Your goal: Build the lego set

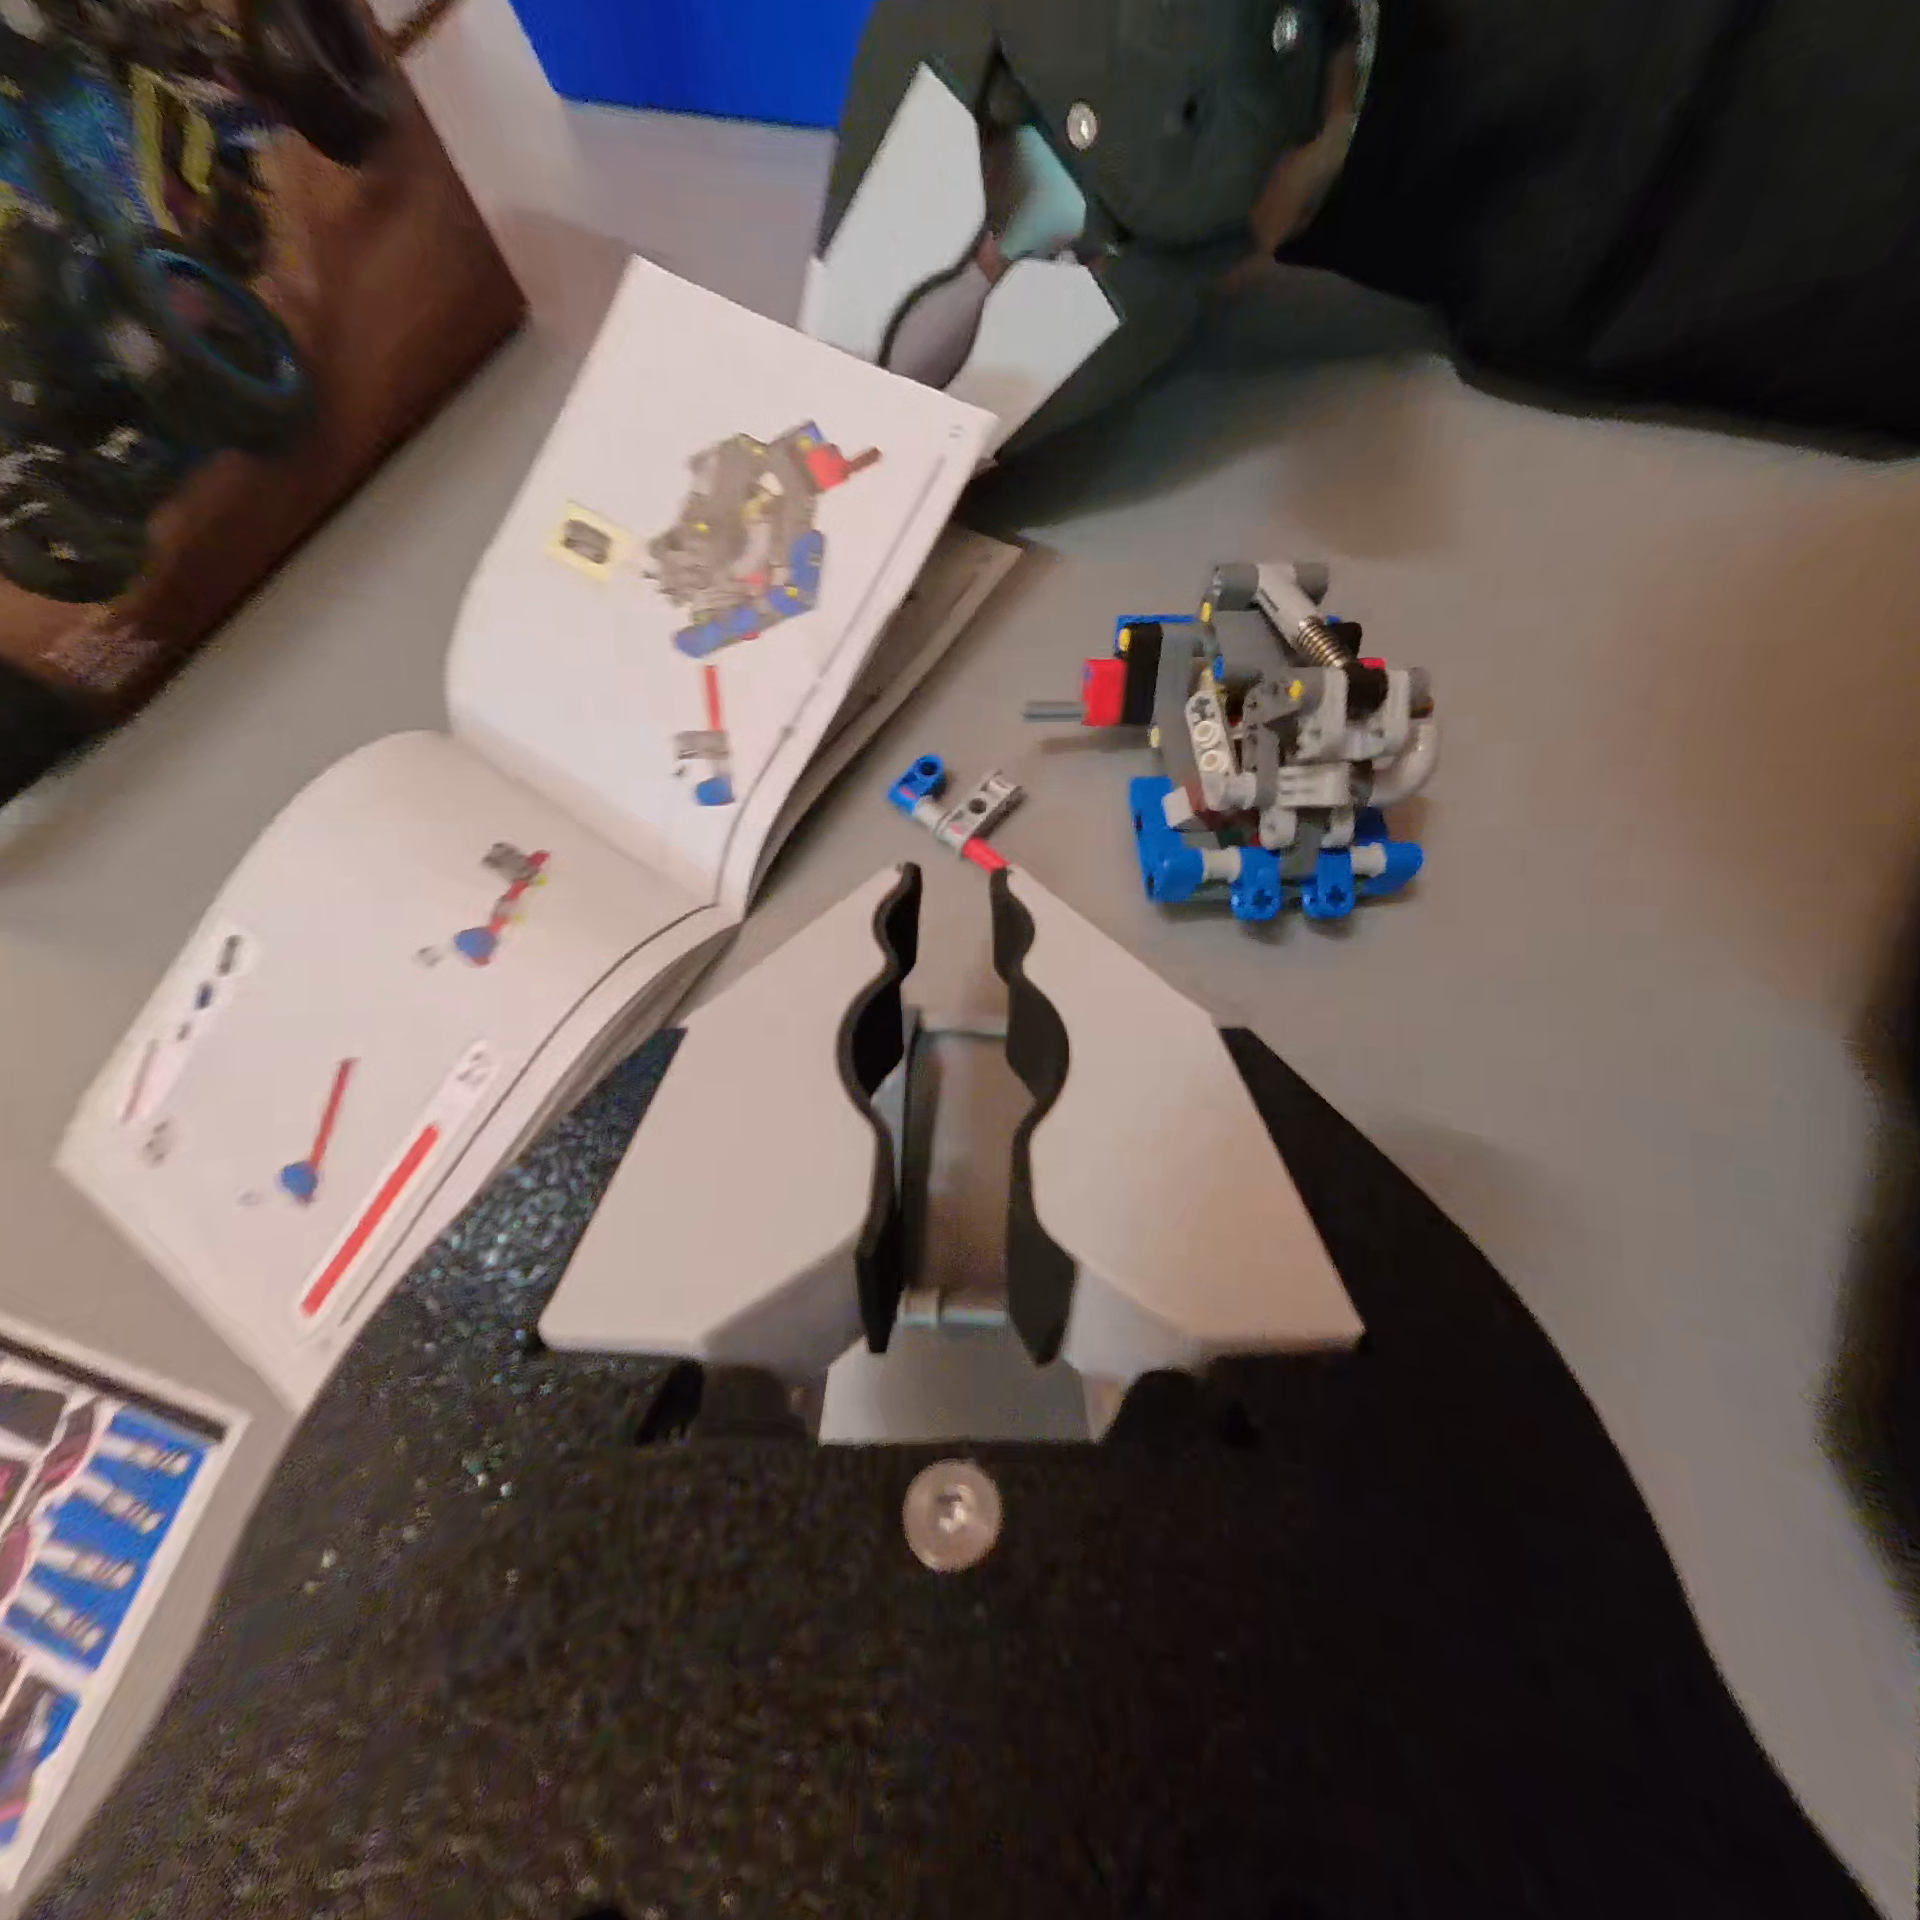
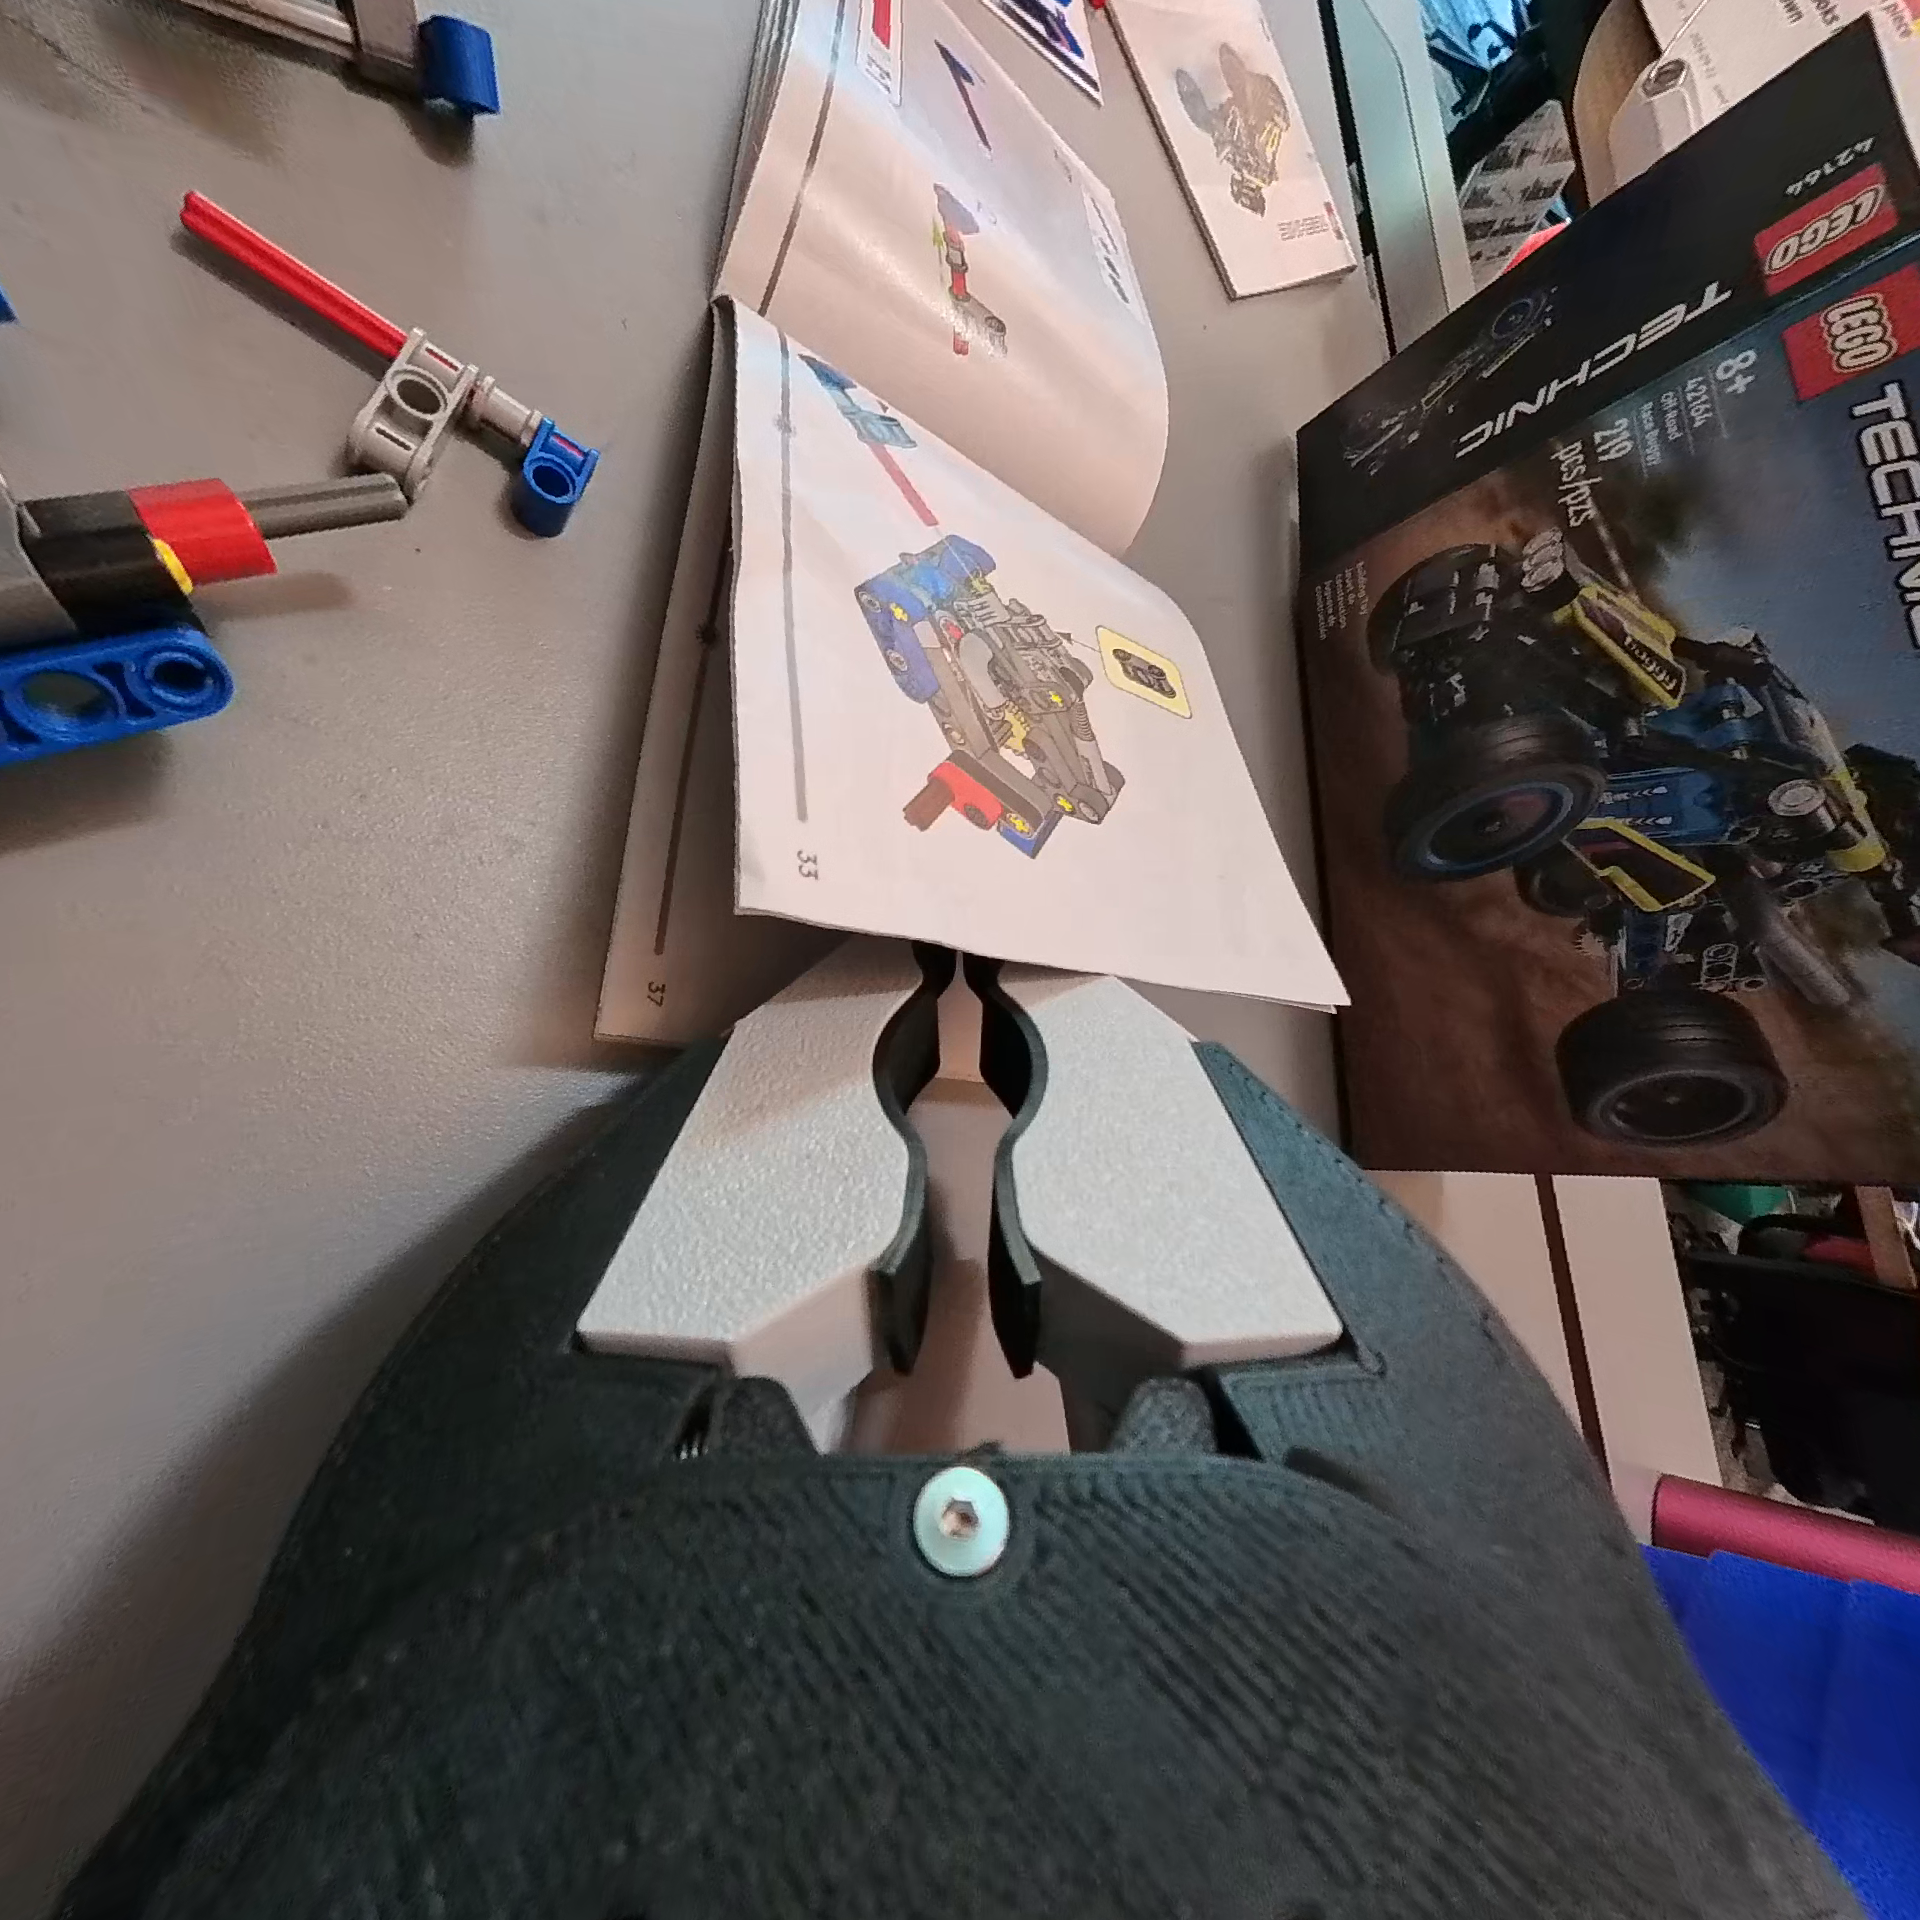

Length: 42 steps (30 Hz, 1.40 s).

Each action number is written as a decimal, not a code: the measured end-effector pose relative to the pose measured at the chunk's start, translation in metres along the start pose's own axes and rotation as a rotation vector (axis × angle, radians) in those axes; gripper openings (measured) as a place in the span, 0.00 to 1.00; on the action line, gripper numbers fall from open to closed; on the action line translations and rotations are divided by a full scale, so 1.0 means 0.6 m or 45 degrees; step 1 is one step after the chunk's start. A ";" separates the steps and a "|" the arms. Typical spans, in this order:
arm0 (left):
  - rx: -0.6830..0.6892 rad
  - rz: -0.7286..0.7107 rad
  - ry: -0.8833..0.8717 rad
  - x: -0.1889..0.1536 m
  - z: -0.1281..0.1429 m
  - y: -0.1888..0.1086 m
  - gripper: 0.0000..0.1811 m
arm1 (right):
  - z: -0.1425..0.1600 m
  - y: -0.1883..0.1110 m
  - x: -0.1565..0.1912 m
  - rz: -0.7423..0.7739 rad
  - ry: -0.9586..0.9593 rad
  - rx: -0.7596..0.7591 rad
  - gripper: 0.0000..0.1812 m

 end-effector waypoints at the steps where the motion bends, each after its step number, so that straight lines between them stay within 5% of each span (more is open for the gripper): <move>1: 0.030 0.013 0.005 -0.003 -0.003 0.013 0.06 | 0.000 0.000 0.000 0.000 0.001 -0.001 0.00; 8: 0.123 -0.128 0.103 0.030 -0.023 0.033 0.08 | 0.000 -0.001 0.000 0.008 0.007 -0.017 0.00; 16: 0.305 -0.084 0.565 0.061 -0.035 0.089 0.13 | -0.008 0.008 0.010 0.064 -0.112 0.017 0.00; 22: 0.298 -0.077 0.554 0.064 -0.027 0.091 0.00 | -0.009 0.009 0.010 0.060 -0.112 0.012 0.00; 36: 0.126 0.026 0.465 0.071 -0.046 0.073 0.06 | -0.008 0.009 0.010 0.058 -0.119 0.006 0.00; 42: 0.156 0.077 0.561 0.067 -0.066 0.099 0.00 | -0.008 0.009 0.010 0.058 -0.122 0.005 0.00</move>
Point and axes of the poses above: each gripper's, where its closed fingertips meet, y out along the fingers, z out of its underside, x = y × z across the jaws, the point moved 10 cm from there along -y, back along the fingers, and after that the axes turned 12 degrees about y, right-handed, at the moved point
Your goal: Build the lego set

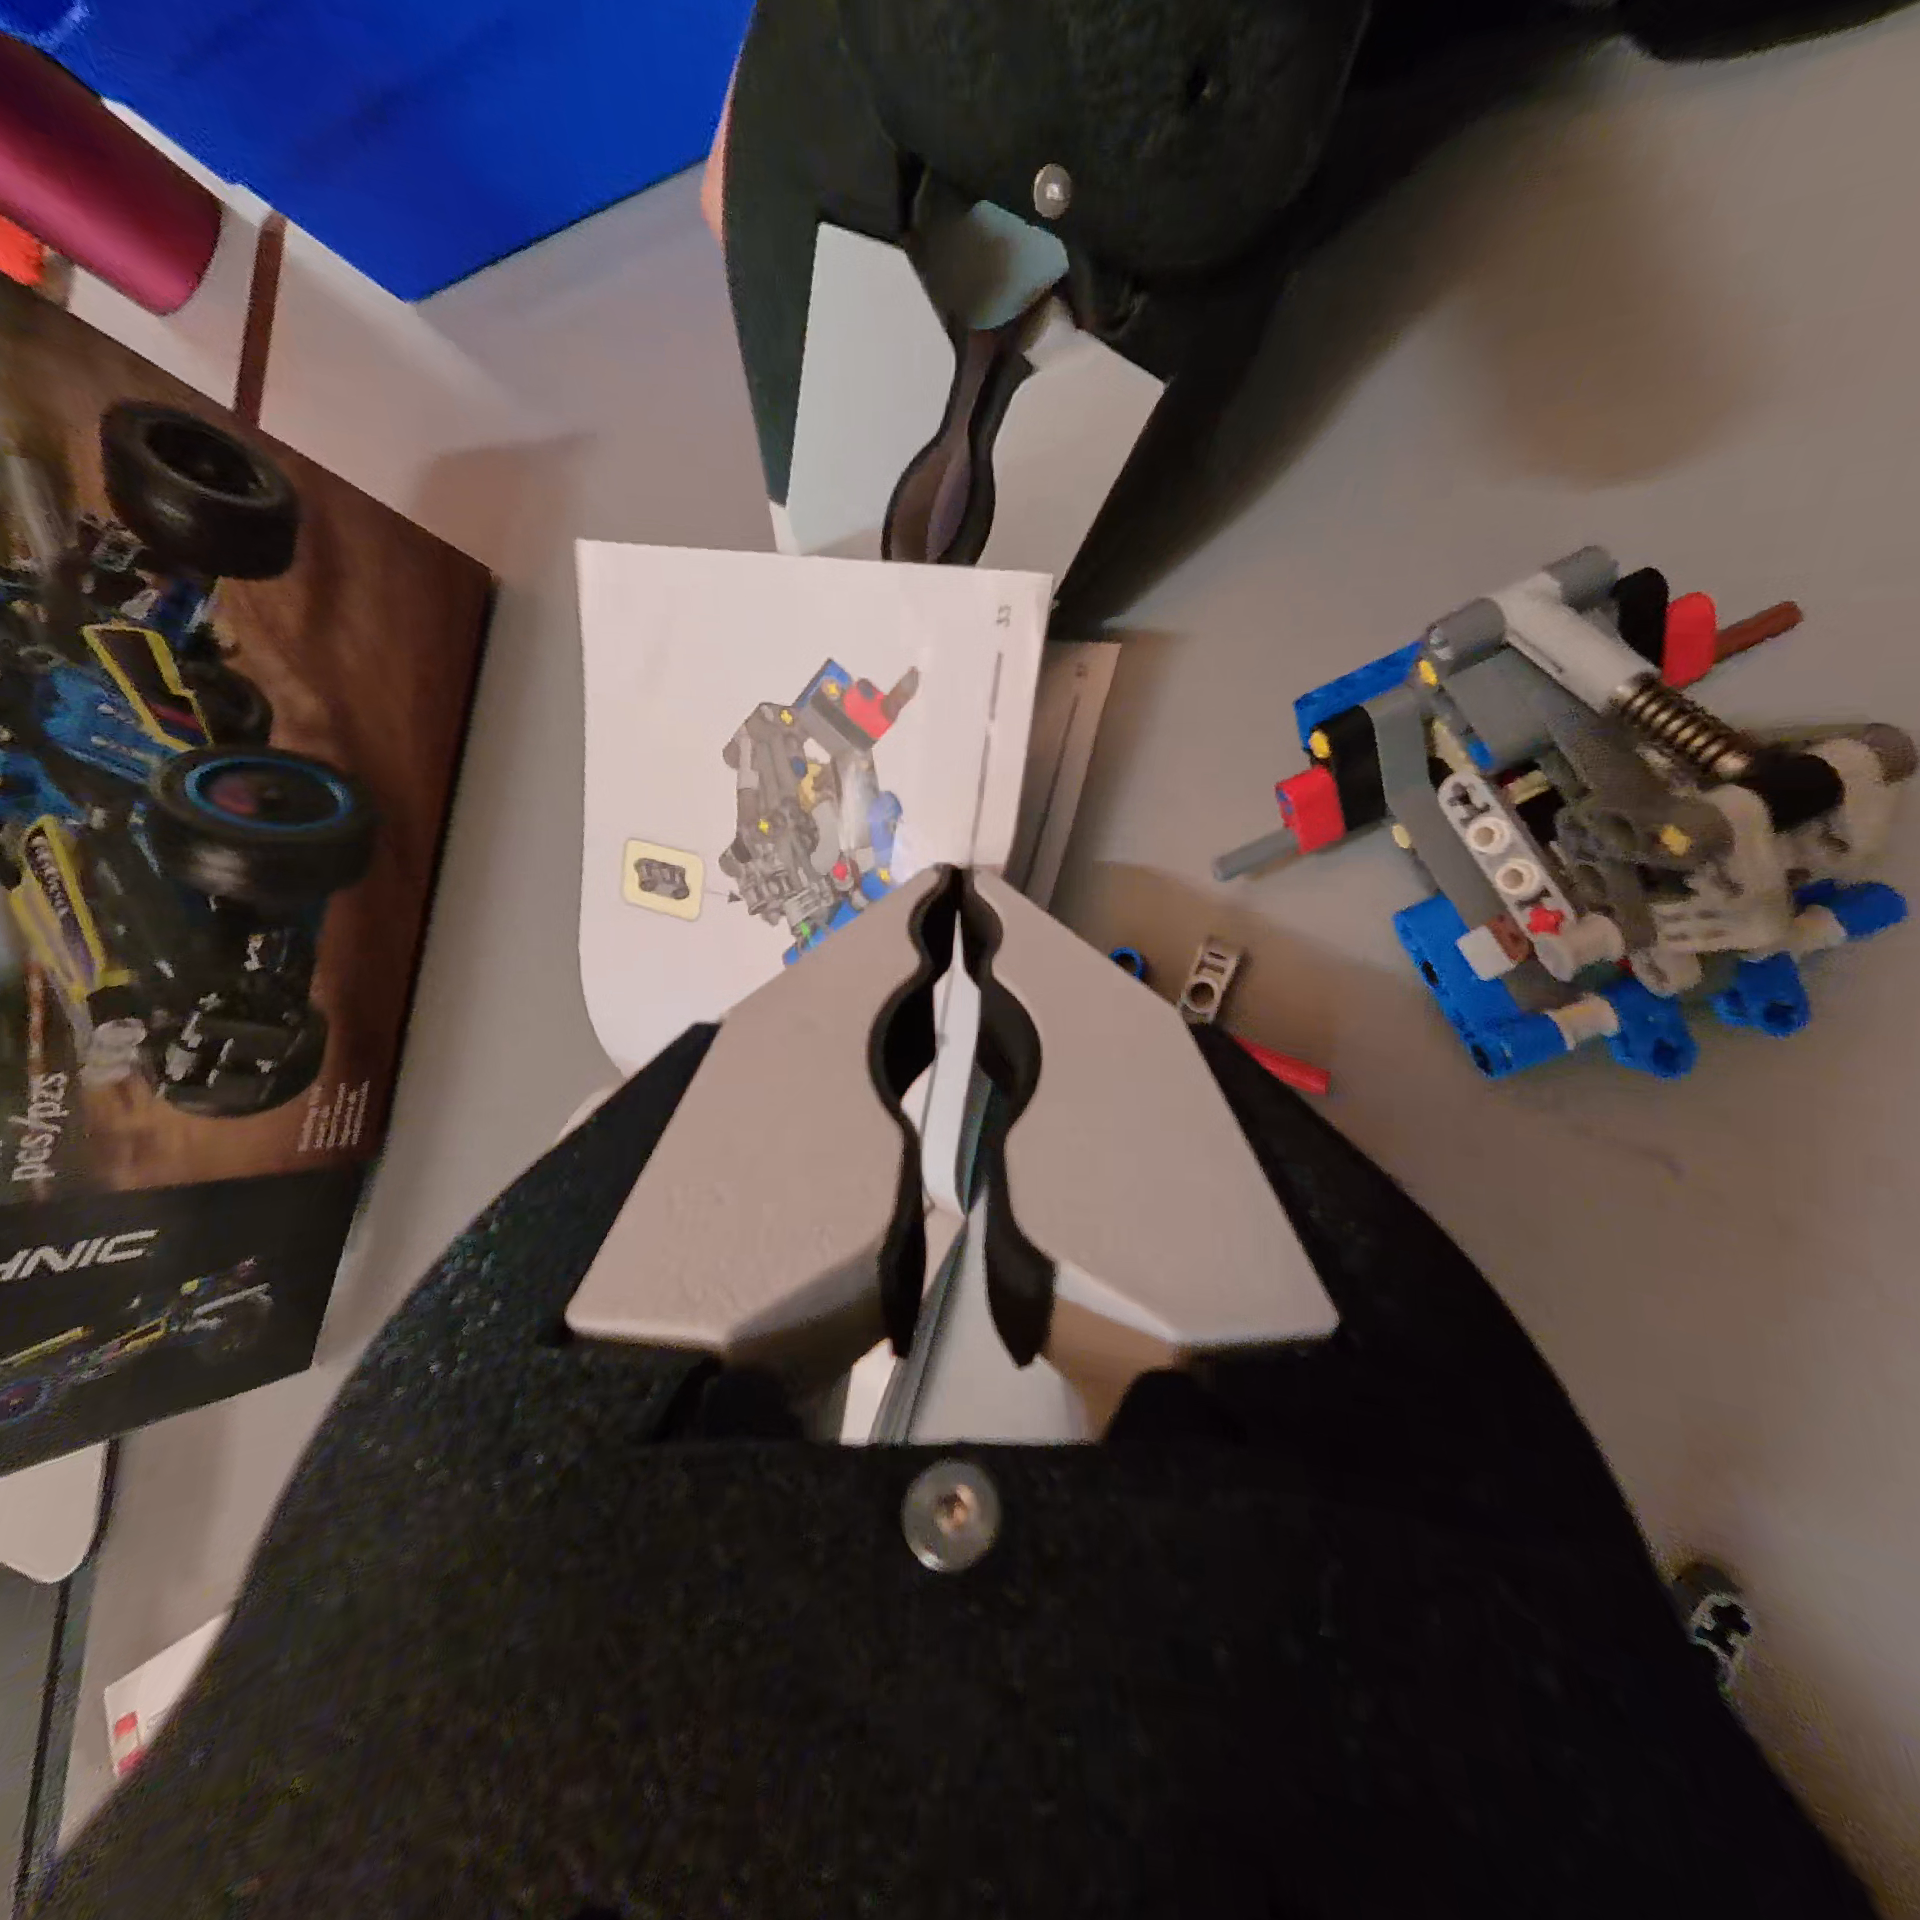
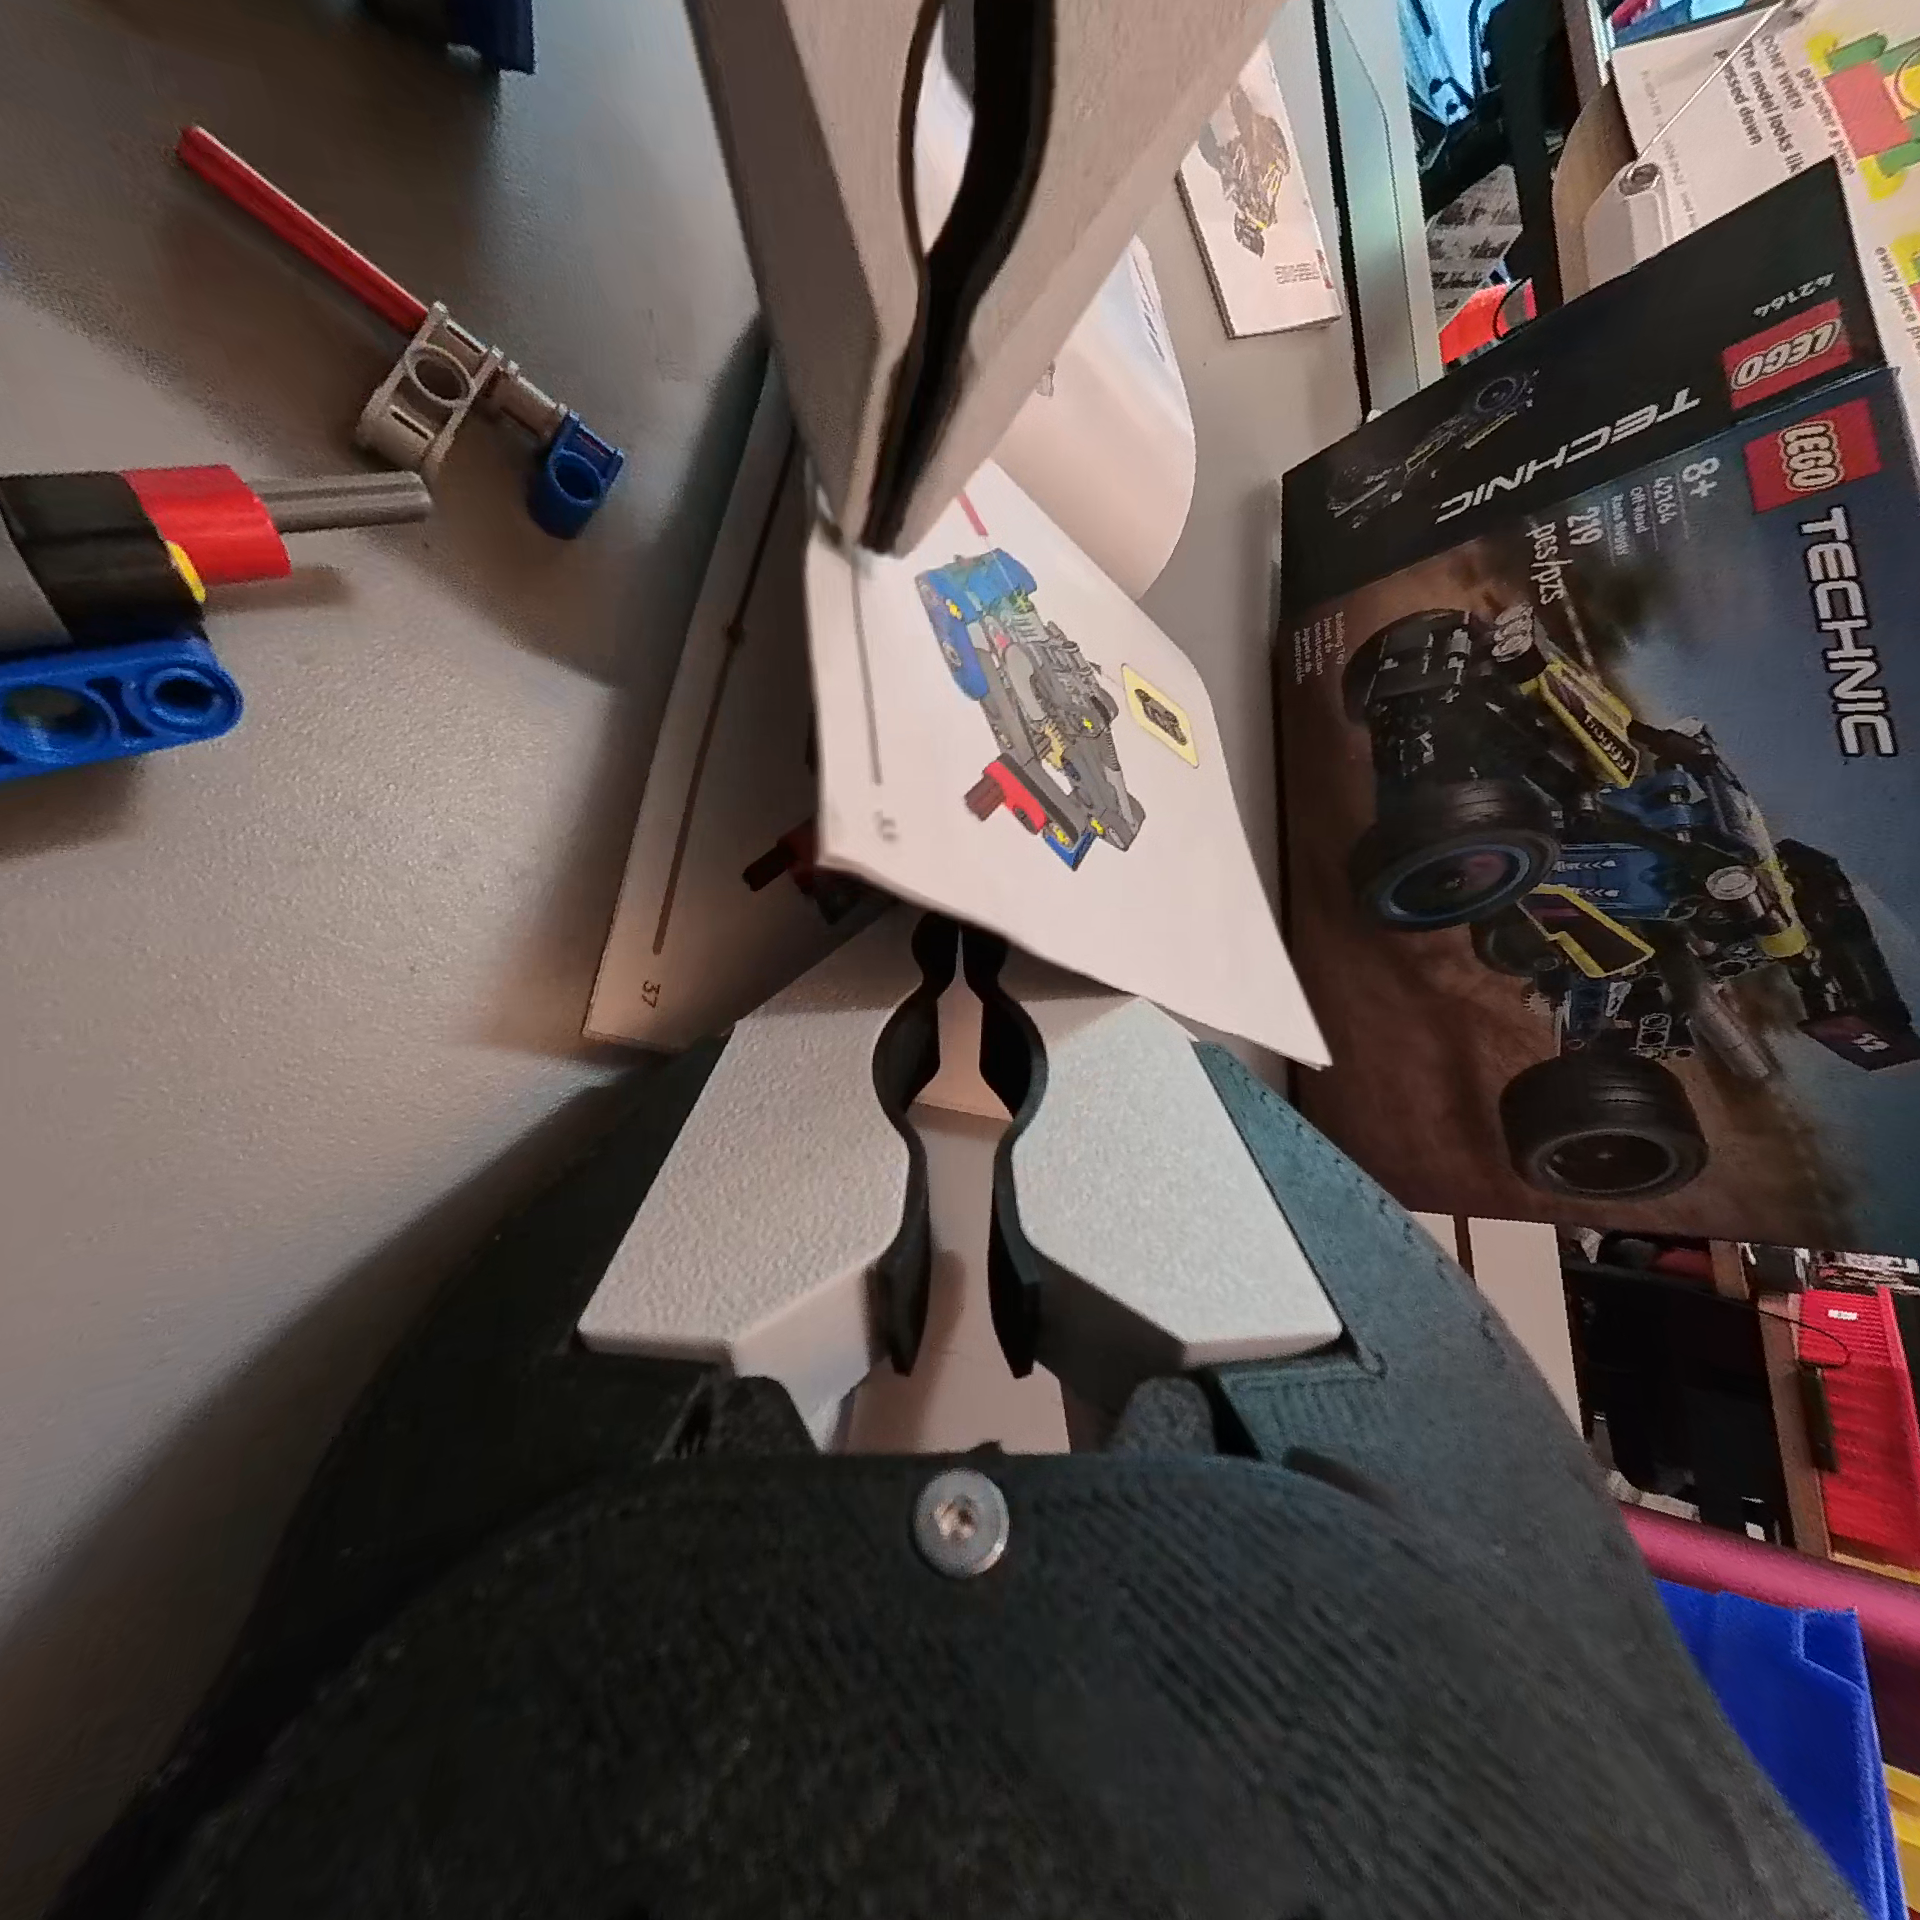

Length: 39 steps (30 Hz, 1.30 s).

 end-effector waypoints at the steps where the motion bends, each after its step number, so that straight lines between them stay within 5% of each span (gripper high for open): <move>1: 0.000 -0.012 -0.010 0.002 0.001 0.001 0.00 | 0.000 0.000 0.000 0.001 -0.002 0.000 0.00; 8: 0.112 -0.112 -0.098 0.025 0.039 -0.009 0.04 | 0.000 0.000 0.000 -0.003 -0.005 -0.003 0.00; 12: 0.184 0.022 -0.063 0.019 0.072 0.016 0.00 | 0.000 0.000 -0.001 -0.007 0.003 -0.004 0.00; 30: 0.079 -0.025 -0.317 0.021 0.115 0.001 0.00 | 0.000 0.001 -0.001 -0.005 0.008 0.000 0.00; 39: -0.106 0.095 -0.249 -0.027 0.081 -0.084 0.08 | 0.000 0.001 0.003 0.024 -0.038 -0.003 0.00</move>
Point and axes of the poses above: each gripper's, where its closed fingertips meet, y out along the fingers, z out of its underside, x = y × z across the jaws, the point moved 10 cm from there along -y, back along the fingers, and after that the axes turned 12 degrees about y, right-handed, at the moved point
